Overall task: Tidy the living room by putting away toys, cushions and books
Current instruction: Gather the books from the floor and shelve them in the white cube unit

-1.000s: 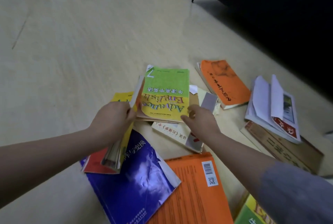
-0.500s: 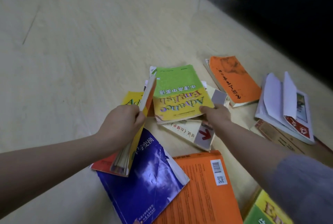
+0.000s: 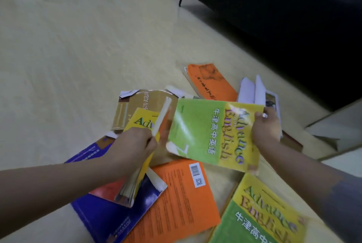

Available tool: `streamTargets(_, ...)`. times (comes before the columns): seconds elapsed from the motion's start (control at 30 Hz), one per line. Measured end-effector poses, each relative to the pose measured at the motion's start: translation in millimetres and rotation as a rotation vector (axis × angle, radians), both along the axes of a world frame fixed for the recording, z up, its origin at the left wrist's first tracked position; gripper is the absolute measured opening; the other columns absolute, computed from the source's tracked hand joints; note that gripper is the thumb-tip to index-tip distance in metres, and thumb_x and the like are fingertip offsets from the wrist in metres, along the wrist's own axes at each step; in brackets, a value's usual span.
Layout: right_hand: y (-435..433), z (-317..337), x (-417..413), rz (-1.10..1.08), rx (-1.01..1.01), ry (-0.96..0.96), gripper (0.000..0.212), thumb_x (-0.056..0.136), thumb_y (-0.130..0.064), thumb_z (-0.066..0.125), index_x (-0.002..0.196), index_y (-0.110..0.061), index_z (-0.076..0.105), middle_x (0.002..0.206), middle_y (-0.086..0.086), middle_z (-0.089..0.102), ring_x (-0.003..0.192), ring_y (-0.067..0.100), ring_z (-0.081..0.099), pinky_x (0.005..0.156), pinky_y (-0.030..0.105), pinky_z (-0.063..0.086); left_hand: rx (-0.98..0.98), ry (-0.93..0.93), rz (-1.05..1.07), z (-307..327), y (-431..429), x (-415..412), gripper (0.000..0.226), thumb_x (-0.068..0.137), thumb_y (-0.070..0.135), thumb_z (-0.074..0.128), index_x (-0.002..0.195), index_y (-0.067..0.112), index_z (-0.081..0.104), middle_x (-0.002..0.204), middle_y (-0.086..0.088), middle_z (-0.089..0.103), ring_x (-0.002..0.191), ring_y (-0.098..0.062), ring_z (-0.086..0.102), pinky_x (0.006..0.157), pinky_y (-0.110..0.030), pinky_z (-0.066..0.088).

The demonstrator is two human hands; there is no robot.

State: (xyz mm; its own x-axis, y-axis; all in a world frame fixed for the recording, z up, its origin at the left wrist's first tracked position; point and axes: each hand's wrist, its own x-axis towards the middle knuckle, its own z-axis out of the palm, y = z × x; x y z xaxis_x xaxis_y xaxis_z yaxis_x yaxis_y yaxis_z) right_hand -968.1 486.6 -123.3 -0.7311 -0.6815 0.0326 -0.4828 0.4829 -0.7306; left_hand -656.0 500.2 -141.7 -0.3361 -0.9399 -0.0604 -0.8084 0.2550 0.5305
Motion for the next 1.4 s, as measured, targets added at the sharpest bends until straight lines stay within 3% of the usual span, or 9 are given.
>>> streamTargets(0.2,46.8,13.9,-26.4,0.163,0.119,0.117,0.025,0.100,-0.020,0.041,0.120,-0.016,0.057,0.105,0.012,0.061,0.091,0.031,0.054,0.071,0.030,0.033,0.003,-0.071,-0.075,-0.2,10.8,-21.9,0.035,0.093,0.019,0.045,0.060,0.014,0.033,0.058,-0.002,0.035,0.054,-0.016,0.031,0.051,-0.032,0.020)
streamTargets(0.37,74.4,24.0,-43.3,0.265,0.134,0.076,0.019,0.099,-0.020,0.046,0.111,-0.022,0.061,0.091,0.004,0.062,0.067,0.018,0.052,0.055,0.022,0.035,-0.058,-0.105,-0.156,10.8,21.1,-49.2,0.041,0.095,0.023,0.044,0.058,0.015,0.029,0.056,-0.001,0.031,0.054,-0.017,0.029,0.056,-0.034,0.018)
streamTargets(0.47,85.3,35.4,-53.5,0.323,0.162,0.110,0.023,0.098,-0.021,0.048,0.117,-0.020,0.061,0.091,-0.001,0.059,0.081,0.022,0.058,0.059,0.026,0.035,-0.072,-0.107,-0.224,8.4,28.2,-68.0,0.041,0.095,0.023,0.045,0.058,0.014,0.028,0.056,-0.002,0.032,0.054,-0.019,0.032,0.057,-0.033,0.020)
streamTargets(0.53,91.0,41.0,-57.5,0.378,0.205,0.142,0.022,0.098,-0.022,0.048,0.116,-0.022,0.061,0.085,-0.002,0.058,0.076,0.019,0.056,0.058,0.024,0.036,-0.081,-0.108,-0.247,5.4,32.4,-77.4,0.041,0.094,0.024,0.044,0.058,0.015,0.027,0.056,-0.001,0.031,0.053,-0.016,0.031,0.057,-0.032,0.023)
streamTargets(0.67,105.7,39.9,-65.4,0.523,0.310,0.163,0.011,0.097,-0.021,0.049,0.094,-0.025,0.058,0.077,-0.001,0.057,0.073,0.020,0.053,0.064,0.027,0.039,-0.065,-0.120,-0.308,2.8,44.5,-94.9,0.040,0.095,0.025,0.043,0.059,0.017,0.028,0.057,0.000,0.033,0.054,-0.019,0.034,0.056,-0.032,0.026)
streamTargets(0.97,130.6,1.6,-65.8,0.687,0.455,0.061,0.013,0.097,-0.021,0.050,0.091,-0.032,0.056,0.081,-0.012,0.053,0.074,0.006,0.049,0.075,0.025,0.036,-0.061,-0.172,-0.317,-1.1,53.8,-103.5,0.038,0.094,0.025,0.044,0.059,0.018,0.031,0.054,0.002,0.036,0.047,-0.011,0.033,0.044,-0.025,0.021)
streamTargets(1.1,139.0,-18.3,-70.1,0.668,0.472,0.063,0.012,0.097,-0.022,0.050,0.096,-0.031,0.058,0.079,-0.012,0.056,0.079,0.015,0.051,0.074,0.026,0.037,-0.050,-0.187,-0.325,-2.9,55.4,-108.7,0.039,0.094,0.020,0.045,0.058,0.016,0.029,0.052,0.002,0.033,0.045,-0.009,0.030,0.042,-0.022,0.020)
streamTargets(1.23,139.5,-27.8,-73.0,0.635,0.495,0.083,0.022,0.097,-0.029,0.051,0.114,-0.024,0.065,0.104,0.000,0.064,0.097,0.018,0.057,0.088,0.031,0.045,-0.059,-0.251,-0.339,-6.7,56.7,-113.3,0.040,0.094,0.021,0.045,0.059,0.018,0.028,0.052,0.004,0.033,0.044,-0.008,0.030,0.043,-0.021,0.024)
streamTargets(1.4,137.3,-43.5,-72.4,0.601,0.528,0.103,0.024,0.096,-0.036,0.052,0.109,-0.021,0.066,0.107,0.003,0.066,0.099,0.020,0.059,0.085,0.031,0.047,-0.060,-0.235,-0.350,-9.4,59.9,-113.2,0.042,0.094,0.022,0.047,0.057,0.019,0.027,0.050,0.005,0.032,0.043,-0.008,0.030,0.042,-0.022,0.023)
